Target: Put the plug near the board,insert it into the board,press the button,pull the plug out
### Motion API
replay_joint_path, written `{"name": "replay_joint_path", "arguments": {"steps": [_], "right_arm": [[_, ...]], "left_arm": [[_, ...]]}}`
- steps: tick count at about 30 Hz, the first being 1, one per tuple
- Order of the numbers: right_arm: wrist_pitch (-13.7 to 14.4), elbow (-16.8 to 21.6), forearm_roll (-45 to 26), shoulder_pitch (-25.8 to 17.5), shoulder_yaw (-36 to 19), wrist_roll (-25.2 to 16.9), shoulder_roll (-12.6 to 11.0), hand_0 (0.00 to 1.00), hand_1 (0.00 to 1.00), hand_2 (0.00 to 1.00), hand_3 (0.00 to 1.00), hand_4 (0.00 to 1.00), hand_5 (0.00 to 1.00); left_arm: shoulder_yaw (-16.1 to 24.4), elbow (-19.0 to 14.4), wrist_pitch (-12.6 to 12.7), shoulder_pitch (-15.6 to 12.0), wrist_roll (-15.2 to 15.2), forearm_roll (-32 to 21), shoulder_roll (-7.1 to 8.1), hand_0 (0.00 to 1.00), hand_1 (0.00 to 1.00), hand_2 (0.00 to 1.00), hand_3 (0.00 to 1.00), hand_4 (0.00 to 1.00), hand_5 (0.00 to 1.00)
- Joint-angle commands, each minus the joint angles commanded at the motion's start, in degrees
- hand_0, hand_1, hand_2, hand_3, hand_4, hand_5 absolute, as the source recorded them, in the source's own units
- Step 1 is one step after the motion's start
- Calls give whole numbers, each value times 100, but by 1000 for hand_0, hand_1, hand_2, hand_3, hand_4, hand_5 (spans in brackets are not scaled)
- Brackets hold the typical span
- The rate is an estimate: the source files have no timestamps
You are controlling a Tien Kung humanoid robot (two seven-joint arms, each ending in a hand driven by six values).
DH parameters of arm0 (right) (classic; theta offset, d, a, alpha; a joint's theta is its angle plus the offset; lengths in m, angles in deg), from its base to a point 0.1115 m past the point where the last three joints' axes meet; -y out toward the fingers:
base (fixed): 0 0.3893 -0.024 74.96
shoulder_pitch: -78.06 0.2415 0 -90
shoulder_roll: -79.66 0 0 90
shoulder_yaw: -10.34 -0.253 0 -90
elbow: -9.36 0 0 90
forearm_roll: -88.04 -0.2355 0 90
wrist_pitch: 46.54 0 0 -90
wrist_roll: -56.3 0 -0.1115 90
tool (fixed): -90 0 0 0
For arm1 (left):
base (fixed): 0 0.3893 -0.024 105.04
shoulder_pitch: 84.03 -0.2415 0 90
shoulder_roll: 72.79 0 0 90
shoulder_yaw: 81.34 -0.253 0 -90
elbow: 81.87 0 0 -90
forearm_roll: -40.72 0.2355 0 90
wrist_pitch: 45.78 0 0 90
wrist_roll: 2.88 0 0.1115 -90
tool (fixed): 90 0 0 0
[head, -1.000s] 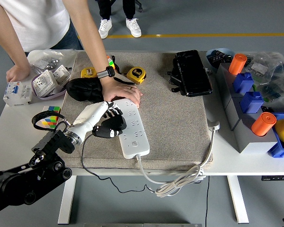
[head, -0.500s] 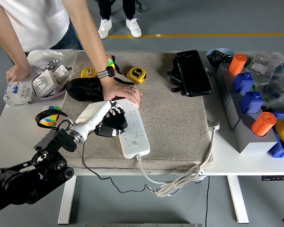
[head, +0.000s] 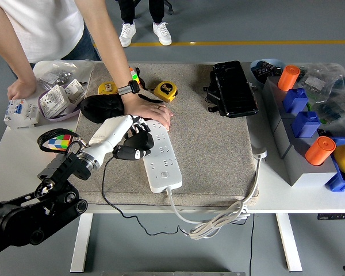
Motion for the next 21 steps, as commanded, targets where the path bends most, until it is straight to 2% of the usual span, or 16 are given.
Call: {"name": "replay_joint_path", "arguments": {"steps": [11, 18, 19, 21], "right_arm": [[0, -4, -1, -5, -17, 1, 10, 622, 674, 677, 564, 842, 490], [5, 8, 5, 4, -6, -1, 2, 622, 674, 678, 565, 842, 492], [6, 11, 7, 4, -5, -1, 0, 622, 674, 677, 565, 842, 493], [7, 12, 9, 13, 0, 1, -6, 622, 674, 677, 565, 842, 493]], "left_arm": [[389, 338, -42, -123, -37, 159, 282, 328, 462, 428, 536, 803, 2], [412, 657, -65, -105, -18, 147, 269, 337, 470, 447, 539, 805, 2], [400, 679, -72, -102, -16, 136, 265, 370, 517, 530, 562, 814, 2], [378, 709, -89, -91, -25, 127, 257, 370, 517, 530, 562, 814, 2]]}}
